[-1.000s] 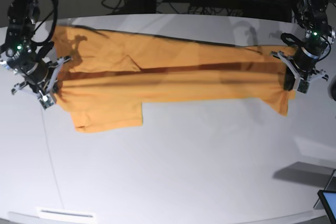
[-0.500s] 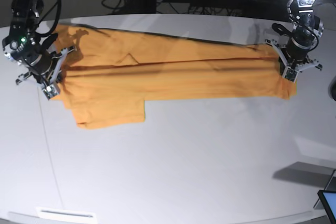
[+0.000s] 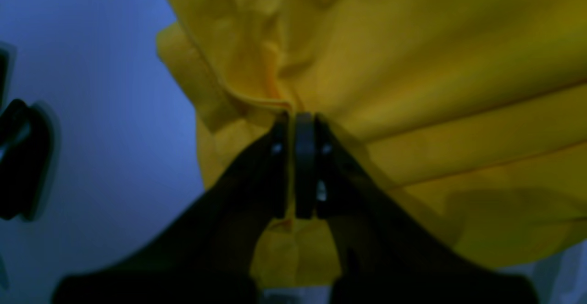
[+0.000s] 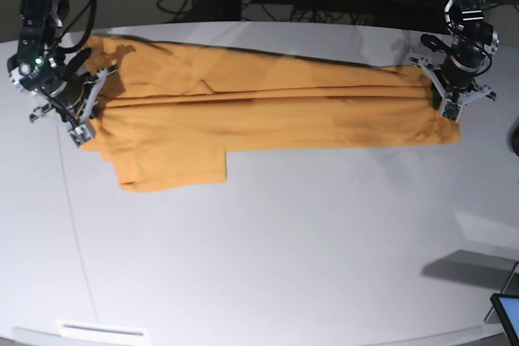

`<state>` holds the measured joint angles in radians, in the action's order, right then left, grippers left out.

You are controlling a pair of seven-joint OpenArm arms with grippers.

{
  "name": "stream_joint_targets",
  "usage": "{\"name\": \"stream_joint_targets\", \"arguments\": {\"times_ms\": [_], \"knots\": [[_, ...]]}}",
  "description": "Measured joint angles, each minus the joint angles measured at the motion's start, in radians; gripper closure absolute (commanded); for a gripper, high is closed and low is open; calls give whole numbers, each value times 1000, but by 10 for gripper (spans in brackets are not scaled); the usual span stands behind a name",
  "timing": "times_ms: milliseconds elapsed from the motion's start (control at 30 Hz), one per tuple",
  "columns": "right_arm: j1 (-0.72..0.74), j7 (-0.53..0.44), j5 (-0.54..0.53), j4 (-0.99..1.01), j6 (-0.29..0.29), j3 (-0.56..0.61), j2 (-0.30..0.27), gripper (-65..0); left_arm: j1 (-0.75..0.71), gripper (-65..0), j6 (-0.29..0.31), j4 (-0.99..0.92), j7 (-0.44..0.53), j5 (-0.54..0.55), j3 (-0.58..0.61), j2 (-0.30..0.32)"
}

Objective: Fold the T-shirt properly
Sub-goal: 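Lower the folded hem onto the shirt and open both grippers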

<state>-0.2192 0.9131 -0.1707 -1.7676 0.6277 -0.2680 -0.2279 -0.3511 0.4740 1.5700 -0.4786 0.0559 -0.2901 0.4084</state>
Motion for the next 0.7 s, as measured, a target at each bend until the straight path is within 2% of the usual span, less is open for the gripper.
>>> {"name": "stream_joint_targets", "arguments": {"times_ms": [33, 133, 200, 300, 367, 467, 567, 700], "knots": [[0, 1, 1, 0, 0, 0, 0, -57, 0, -3, 0, 0, 0, 0, 0, 0], [0, 5, 15, 4, 0, 0, 0, -132, 2, -89, -1, 0, -1, -1, 0, 0], [0, 5, 15, 4, 0, 0, -1, -163, 2, -156, -3, 0, -3, -3, -4, 0], [0, 5, 13, 4, 0, 0, 0, -194, -2, -200, 2, 0, -11, -1, -53, -6], [0, 5, 12, 4, -2, 0, 0, -200, -4, -215, 2, 0, -24, -3, -97, -23], [0, 2, 2, 4, -71, 0, 0, -202, -2, -254, 9, 1, -27, -4, -140, -26], [1, 2, 2, 4, -130, 0, -1, -202, -3, -334, -3, 40, -40, -26, -148, -21], [0, 3, 9, 4, -137, 0, -3, -202, 0, -356, 1, 81, -33, -14, -148, -20]]}}
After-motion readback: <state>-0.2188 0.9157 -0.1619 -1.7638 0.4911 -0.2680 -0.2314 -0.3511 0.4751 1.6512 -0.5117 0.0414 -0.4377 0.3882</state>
